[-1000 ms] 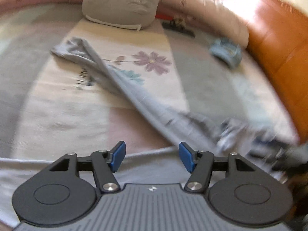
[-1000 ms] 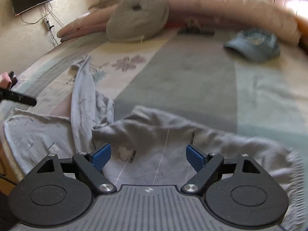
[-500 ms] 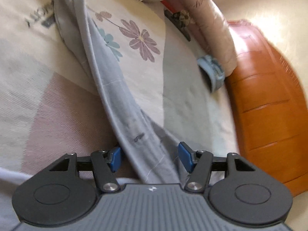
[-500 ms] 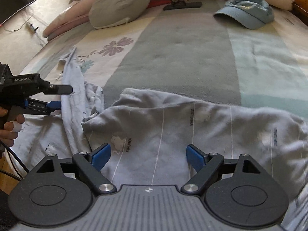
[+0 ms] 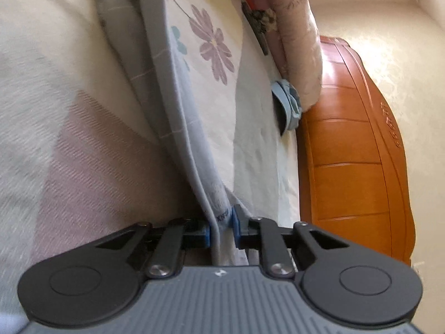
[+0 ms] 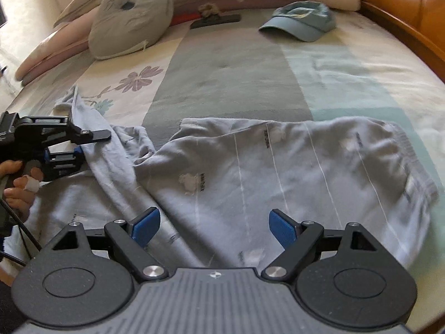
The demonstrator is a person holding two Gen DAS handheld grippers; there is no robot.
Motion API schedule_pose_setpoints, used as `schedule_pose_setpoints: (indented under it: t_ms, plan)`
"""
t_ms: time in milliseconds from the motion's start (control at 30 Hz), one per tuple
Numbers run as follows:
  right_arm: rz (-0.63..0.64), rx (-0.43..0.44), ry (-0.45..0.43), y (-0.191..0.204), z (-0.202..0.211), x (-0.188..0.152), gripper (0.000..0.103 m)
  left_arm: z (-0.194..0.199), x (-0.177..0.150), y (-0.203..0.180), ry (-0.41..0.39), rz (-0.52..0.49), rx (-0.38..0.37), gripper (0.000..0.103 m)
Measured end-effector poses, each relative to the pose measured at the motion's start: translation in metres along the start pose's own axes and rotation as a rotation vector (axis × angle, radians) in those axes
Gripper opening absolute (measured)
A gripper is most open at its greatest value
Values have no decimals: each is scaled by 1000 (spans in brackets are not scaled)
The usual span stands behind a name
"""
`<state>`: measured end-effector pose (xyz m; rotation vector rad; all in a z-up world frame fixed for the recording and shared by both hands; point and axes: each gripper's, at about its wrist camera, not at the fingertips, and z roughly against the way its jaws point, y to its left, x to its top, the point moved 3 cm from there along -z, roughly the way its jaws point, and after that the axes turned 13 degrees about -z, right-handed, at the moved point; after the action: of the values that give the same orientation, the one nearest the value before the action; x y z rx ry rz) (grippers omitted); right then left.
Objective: Fold clothes
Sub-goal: 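Grasp a pants leg with the left gripper and pull it, then grasp the pants with the right gripper while the left gripper holds the leg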
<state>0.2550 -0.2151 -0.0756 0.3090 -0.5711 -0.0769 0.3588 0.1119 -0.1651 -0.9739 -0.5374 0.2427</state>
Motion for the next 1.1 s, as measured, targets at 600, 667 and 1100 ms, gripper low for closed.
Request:
schedule_pose_setpoints:
  t_ms: [600, 667, 1100]
  plan:
    - [399, 21, -84, 11, 33, -26, 64, 49, -19, -83, -141, -222, 157, 4]
    - [517, 79, -67, 13, 31, -30, 52, 60, -25, -96, -177, -242, 189, 4]
    - [905, 197, -64, 12, 11, -62, 46, 107, -77, -121, -303, -246, 343, 4]
